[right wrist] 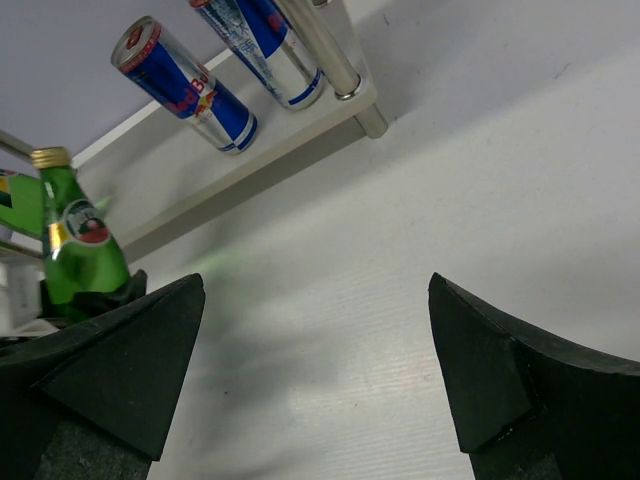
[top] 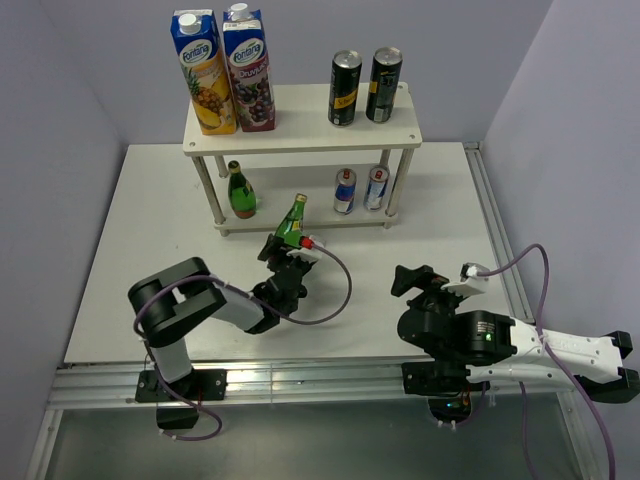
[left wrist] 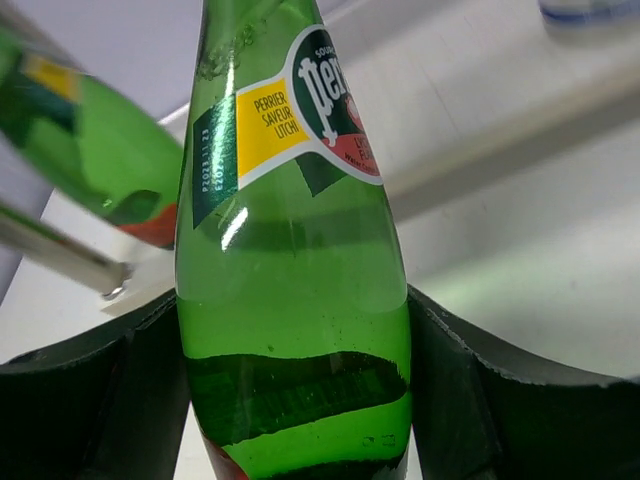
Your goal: Place and organize the beverage onto the shelf
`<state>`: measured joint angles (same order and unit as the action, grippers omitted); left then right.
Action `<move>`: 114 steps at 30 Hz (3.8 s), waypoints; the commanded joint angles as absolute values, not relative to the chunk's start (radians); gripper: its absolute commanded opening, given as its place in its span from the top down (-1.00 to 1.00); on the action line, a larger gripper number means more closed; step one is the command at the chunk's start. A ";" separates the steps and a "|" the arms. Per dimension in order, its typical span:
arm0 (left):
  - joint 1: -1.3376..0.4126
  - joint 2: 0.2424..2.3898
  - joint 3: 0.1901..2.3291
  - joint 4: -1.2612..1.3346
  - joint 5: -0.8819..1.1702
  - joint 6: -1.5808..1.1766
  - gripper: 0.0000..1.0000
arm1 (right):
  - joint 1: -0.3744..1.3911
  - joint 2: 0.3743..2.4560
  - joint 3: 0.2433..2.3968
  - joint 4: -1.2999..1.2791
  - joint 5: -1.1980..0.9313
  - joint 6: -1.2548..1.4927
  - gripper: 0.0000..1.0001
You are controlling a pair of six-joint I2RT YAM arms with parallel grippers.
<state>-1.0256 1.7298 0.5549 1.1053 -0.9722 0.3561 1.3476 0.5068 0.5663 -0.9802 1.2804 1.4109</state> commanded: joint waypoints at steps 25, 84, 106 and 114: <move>-0.710 1.983 0.935 1.862 -0.681 0.166 0.99 | 1.344 0.543 0.508 -0.749 1.319 1.207 -1.00; -1.141 1.748 0.565 1.826 -1.018 0.379 0.99 | 1.342 0.568 0.502 -0.556 1.295 1.048 -1.00; -1.304 0.799 0.751 -0.017 -0.187 -0.454 0.99 | 1.339 0.279 0.486 0.100 0.511 0.235 -1.00; -1.304 0.735 0.647 0.100 -0.117 -0.514 0.99 | 1.339 0.344 0.584 0.084 0.499 0.140 -1.00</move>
<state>-1.3025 0.8009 0.6041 -0.1333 -0.1684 -0.4694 1.3434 0.3260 0.5320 0.0582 0.5243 0.2131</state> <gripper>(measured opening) 0.753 0.999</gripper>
